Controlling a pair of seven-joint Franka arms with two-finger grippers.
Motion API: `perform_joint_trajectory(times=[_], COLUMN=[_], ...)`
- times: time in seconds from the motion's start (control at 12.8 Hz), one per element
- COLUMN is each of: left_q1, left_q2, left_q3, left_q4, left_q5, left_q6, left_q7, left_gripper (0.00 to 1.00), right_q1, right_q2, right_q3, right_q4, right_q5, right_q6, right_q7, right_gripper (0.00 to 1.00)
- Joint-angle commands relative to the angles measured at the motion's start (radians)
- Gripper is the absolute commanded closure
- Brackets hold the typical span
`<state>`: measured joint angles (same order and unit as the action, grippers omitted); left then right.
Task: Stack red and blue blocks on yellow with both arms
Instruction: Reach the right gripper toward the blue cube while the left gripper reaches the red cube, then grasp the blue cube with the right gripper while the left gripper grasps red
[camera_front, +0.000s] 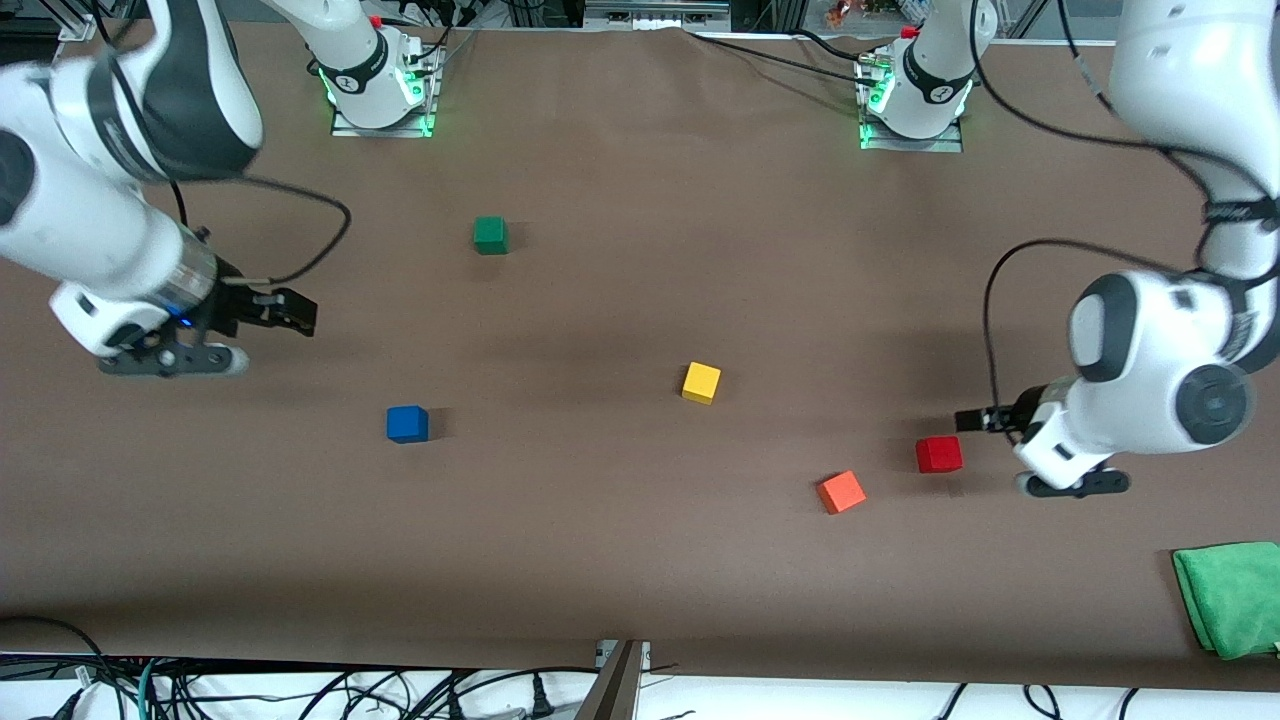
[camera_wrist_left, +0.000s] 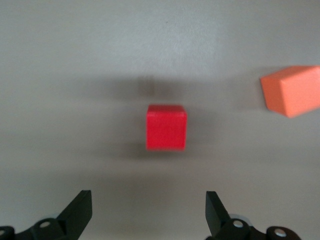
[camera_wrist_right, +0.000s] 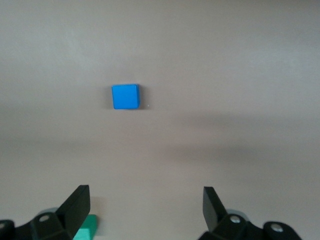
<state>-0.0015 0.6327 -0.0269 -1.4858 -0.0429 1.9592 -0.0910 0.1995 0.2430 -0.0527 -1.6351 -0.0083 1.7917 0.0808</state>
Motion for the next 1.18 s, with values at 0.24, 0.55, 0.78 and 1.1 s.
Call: perform_joint_trajectory(times=[0.24,0.55,0.78,1.1], left_q1=[-0.008,-0.008,-0.008,-0.008], left_q2=[0.036,0.045,0.038,-0.010], left_q3=[-0.002,-0.007,-0.016,-0.074], left_q4=[-0.171,-0.182,-0.177,-0.174], left_q5=[-0.020,-0.022,-0.023,-0.023], left_q6=[0.341,0.374,0.366,0.340], left_q7=[-0.003,-0.006,-0.022,-0.070], left_gripper=[0.00,0.31,0.84,1.00], right_q1=[0.001,0.023,0.026,0.023], right_q2=[0.218,0.387,0.441,0.441], right_q3=[0.007,0.042,0.044,0.044], right_q4=[0.051,0.058,0.051,-0.003], right_q5=[0.017,0.077,0.117,0.120], right_q6=[0.205,0.426,0.485,0.518], right_q7=[-0.070,-0.059,-0.073,-0.084], right_gripper=[0.00,0.01,0.01,0.11])
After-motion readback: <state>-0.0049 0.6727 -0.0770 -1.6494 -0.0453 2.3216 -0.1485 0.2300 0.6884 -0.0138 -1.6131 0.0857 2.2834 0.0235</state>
